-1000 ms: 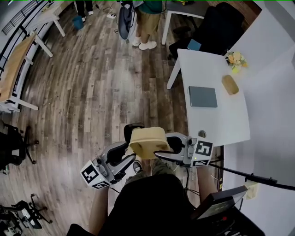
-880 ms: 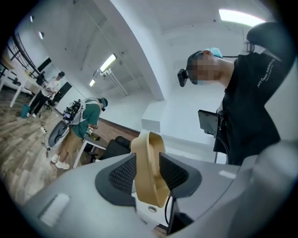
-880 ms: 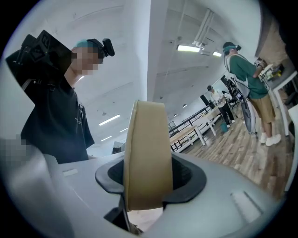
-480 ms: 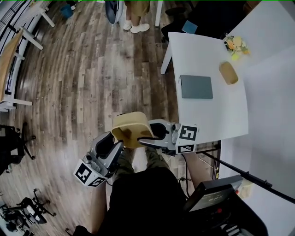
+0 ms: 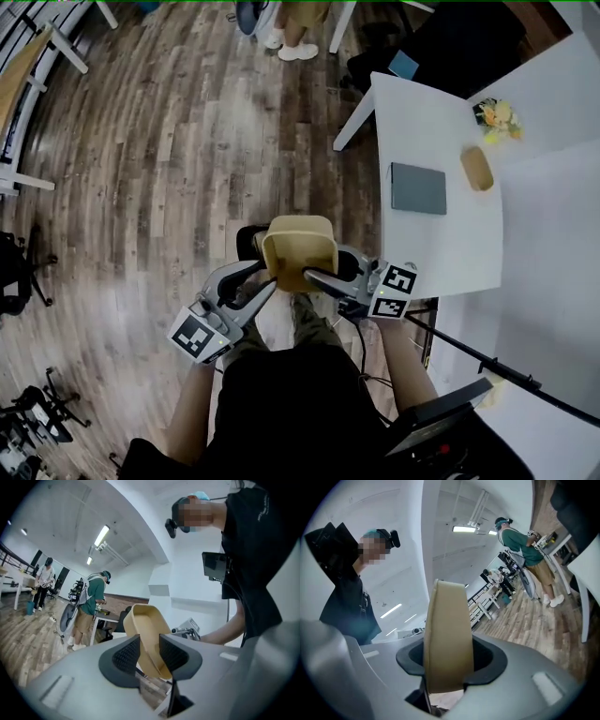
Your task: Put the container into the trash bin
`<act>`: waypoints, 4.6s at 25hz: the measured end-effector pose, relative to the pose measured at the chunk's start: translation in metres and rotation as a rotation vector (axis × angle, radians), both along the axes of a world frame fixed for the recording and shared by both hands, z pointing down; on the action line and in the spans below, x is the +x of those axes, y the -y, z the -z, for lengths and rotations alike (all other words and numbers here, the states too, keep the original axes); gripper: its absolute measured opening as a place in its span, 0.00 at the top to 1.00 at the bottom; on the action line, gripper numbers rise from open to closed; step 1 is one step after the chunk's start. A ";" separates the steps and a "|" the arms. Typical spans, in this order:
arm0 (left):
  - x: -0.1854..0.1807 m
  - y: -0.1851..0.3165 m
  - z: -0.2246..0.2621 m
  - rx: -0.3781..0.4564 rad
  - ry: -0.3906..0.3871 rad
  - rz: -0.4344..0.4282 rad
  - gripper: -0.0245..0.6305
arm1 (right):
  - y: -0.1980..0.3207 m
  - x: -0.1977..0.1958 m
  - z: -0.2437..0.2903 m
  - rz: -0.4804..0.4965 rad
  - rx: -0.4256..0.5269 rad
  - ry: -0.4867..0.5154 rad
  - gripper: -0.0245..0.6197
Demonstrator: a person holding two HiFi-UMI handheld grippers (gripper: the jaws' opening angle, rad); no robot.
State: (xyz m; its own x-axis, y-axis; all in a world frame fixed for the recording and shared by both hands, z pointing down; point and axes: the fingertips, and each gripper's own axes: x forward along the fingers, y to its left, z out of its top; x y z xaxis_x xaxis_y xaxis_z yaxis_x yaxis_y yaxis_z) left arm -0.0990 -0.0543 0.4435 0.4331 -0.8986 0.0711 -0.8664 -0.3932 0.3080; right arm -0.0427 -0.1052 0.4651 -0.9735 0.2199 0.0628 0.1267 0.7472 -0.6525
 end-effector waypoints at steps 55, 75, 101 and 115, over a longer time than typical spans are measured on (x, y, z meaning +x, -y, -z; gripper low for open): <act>-0.040 -0.089 -0.266 -0.405 -0.185 0.051 0.81 | -0.029 -0.113 -0.554 -0.209 -0.451 -0.588 0.75; -0.054 -0.100 -0.326 -0.387 -0.182 0.182 0.81 | -0.022 -0.103 -0.679 -0.184 -0.398 -0.773 0.68; -0.028 -0.087 -0.354 -0.415 -0.225 0.121 0.81 | -0.018 -0.091 -0.722 -0.158 -0.315 -0.851 0.55; -0.024 -0.093 -0.357 -0.429 -0.234 0.096 0.81 | -0.026 -0.088 -0.720 -0.135 -0.259 -0.870 0.50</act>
State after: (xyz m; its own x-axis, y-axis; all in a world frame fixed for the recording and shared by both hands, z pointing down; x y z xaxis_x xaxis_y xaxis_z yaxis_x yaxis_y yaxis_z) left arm -0.1231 0.0390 0.8000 0.3978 -0.8464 0.3540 -0.7811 -0.1101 0.6146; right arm -0.1310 -0.0788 1.1846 -0.6241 0.2169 0.7506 -0.5658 0.5371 -0.6256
